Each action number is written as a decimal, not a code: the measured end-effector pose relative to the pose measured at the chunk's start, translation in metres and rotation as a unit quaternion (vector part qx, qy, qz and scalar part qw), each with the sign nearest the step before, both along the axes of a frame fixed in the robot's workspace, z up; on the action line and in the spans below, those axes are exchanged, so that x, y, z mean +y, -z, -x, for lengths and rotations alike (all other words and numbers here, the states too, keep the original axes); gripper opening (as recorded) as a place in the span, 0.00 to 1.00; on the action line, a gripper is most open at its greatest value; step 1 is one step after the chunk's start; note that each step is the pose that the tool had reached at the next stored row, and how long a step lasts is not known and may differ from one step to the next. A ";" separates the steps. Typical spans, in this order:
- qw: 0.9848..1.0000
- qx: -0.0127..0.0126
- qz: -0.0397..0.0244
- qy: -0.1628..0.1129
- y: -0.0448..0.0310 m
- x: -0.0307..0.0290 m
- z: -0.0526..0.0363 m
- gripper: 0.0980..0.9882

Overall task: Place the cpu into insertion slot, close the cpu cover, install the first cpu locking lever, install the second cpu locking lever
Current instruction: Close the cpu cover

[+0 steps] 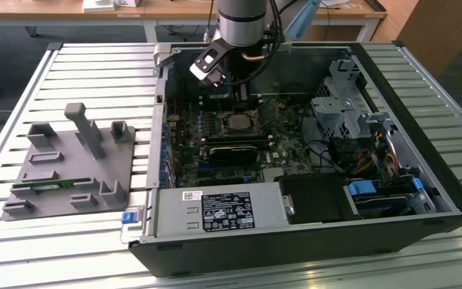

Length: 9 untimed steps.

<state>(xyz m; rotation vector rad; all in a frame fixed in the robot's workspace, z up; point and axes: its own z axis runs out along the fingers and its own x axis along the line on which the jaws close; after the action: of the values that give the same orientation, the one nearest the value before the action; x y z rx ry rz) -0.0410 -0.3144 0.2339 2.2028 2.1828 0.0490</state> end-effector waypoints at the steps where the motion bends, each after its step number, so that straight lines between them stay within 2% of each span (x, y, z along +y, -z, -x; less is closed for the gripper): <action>1: 1.000 0.000 0.000 0.000 -0.0011 0.0000 0.0000 0.01; 9: 1.000 0.004 -0.004 0.000 -0.0139 0.0000 0.0000 0.01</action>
<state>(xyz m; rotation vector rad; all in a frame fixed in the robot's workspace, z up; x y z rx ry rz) -0.0410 -0.3144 0.2478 2.2111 2.1905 0.0503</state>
